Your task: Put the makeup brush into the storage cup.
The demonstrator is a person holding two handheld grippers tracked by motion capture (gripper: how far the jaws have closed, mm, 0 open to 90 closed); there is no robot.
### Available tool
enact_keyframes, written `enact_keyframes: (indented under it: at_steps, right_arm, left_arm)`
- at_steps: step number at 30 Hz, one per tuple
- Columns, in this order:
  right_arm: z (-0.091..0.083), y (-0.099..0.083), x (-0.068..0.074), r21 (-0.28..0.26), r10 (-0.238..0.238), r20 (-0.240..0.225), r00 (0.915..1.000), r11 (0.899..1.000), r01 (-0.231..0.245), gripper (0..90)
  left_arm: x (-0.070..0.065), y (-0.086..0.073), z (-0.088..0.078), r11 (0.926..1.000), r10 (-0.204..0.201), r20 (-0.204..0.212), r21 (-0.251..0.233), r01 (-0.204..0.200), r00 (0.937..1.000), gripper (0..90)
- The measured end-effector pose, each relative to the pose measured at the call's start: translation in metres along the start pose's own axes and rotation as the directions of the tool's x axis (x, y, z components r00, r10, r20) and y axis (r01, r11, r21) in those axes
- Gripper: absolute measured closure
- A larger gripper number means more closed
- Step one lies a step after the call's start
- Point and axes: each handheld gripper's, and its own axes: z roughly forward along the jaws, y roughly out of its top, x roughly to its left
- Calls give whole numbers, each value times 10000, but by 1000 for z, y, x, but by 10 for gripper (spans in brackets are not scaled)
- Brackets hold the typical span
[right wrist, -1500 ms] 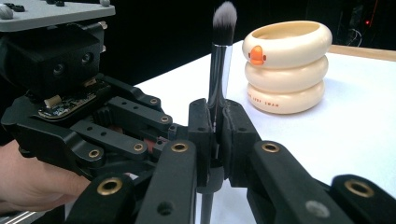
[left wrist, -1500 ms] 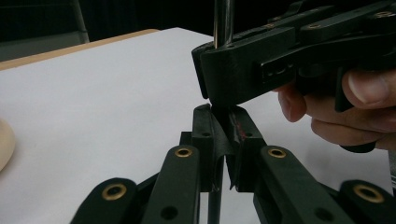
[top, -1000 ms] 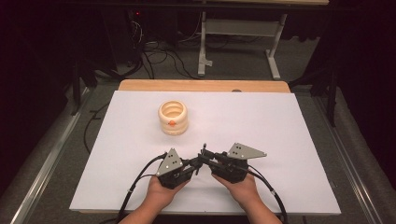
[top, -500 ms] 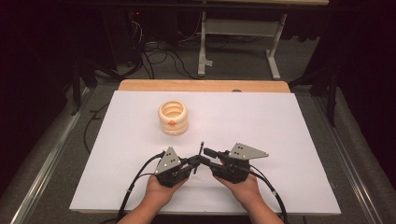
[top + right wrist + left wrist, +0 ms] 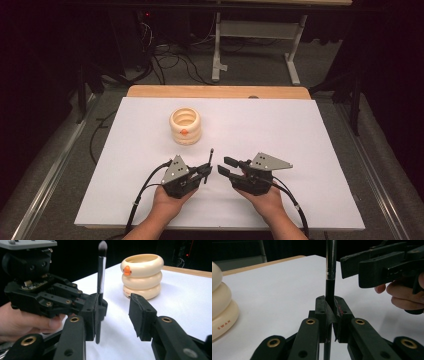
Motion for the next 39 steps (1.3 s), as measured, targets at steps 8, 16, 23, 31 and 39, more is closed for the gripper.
enact_keyframes:
  at_steps: [8, 16, 23, 31, 39]
  right_arm:
    - [-3, -1, -3, 144, -116, 375, 9992, 9998, 111, 532]
    - [-6, -2, -9, 142, -199, 675, 9975, 9997, 190, 460]
    - [-11, -3, -14, 182, -261, 875, 9958, 9995, 246, 390]
    - [-16, -3, -19, 167, -289, 1057, 9940, 9995, 273, 327]
    - [-20, -4, -22, 123, -116, 1216, 9925, 9999, 102, 275]
  left_arm:
    - [5, 1, -4, 9999, -129, -80, -89, 128, 9999, 829]
    - [9, 2, -7, 9998, -171, -166, -143, 168, 9997, 829]
    - [12, 2, -9, 9996, -214, -233, -183, 210, 9995, 829]
    - [15, 3, -12, 9994, -253, -300, -231, 246, 9992, 829]
    - [20, 4, -16, 9990, -347, -459, -314, 332, 9983, 829]
